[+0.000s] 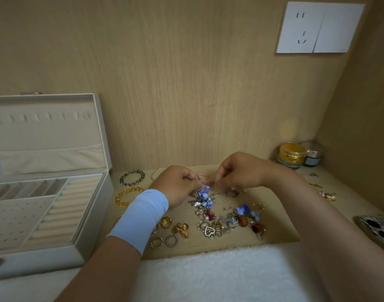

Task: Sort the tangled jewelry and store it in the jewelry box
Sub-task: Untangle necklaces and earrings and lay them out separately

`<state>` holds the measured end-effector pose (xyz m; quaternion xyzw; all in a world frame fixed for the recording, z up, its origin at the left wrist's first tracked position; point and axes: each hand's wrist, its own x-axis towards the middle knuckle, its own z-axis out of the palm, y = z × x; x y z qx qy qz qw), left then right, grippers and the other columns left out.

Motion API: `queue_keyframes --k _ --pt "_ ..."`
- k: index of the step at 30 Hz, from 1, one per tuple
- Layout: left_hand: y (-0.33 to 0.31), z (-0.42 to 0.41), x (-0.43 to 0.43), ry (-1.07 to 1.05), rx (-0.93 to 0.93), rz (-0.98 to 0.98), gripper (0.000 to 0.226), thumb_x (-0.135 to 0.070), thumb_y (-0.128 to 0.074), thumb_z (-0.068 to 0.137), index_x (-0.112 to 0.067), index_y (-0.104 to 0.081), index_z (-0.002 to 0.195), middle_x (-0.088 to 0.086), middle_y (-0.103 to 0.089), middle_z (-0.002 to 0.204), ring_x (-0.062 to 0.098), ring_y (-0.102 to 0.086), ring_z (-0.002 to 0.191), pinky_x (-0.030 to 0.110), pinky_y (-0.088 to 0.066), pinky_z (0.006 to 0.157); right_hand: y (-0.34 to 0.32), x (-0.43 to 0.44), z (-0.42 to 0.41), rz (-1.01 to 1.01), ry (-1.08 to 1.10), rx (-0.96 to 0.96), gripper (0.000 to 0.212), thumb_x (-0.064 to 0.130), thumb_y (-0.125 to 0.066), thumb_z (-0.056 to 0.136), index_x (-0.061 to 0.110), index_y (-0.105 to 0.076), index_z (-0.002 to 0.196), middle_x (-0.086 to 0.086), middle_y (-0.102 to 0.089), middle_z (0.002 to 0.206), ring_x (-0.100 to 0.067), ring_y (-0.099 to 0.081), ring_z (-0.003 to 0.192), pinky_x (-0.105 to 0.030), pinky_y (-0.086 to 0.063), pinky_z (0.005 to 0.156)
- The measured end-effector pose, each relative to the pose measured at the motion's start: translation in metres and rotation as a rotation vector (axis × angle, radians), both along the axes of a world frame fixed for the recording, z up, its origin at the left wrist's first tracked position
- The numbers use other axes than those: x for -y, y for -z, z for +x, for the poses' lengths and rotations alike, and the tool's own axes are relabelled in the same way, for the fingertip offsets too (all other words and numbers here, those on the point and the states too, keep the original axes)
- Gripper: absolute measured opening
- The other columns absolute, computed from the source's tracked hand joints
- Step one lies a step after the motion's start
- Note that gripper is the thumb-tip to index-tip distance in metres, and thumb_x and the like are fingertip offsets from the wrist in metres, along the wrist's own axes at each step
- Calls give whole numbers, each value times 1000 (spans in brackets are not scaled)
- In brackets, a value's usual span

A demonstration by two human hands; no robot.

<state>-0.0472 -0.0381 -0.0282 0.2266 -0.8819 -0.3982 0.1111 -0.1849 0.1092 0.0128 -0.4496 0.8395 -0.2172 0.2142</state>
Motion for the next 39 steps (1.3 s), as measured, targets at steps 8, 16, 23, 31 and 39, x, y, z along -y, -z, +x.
queue_keyframes --k 8,16,23,31,39 --pt "-4 0 -5 -64 134 -303 16 -43 -64 90 -32 -64 103 -12 -63 99 12 -59 94 26 -44 79 4 3 6 281 16 -199 32 42 -87 69 16 -81 85 0 -77 88 -15 -70 90 -37 -59 85" --pt "-7 0 -19 168 109 -478 22 -55 -72 79 -41 -70 96 -15 -50 100 9 -46 107 33 -45 90 4 5 16 393 -21 -304 16 24 -69 80 8 -73 80 -4 -67 72 -20 -65 69 -32 -52 61" --pt "-13 4 -12 246 140 -433 11 -28 -74 83 -33 -76 93 -31 -47 82 -13 -47 77 7 -31 70 -16 -13 1 207 -39 -90 22 25 -60 90 19 -68 71 -5 -66 68 -15 -57 63 -27 -45 60" --pt "-16 7 -11 203 188 -398 6 -38 -70 83 -33 -71 82 -22 -62 92 0 -56 82 19 -43 75 -19 -19 -4 -276 -21 431 19 16 -46 105 9 -57 91 -13 -76 96 -26 -71 85 -36 -55 76" --pt "-19 0 -27 230 -127 203 20 -20 -70 90 -24 -65 109 -7 -74 100 10 -70 91 18 -51 80 -32 -12 3 -618 -77 591 22 16 -45 105 10 -56 88 -8 -64 86 -23 -62 82 -35 -53 77"
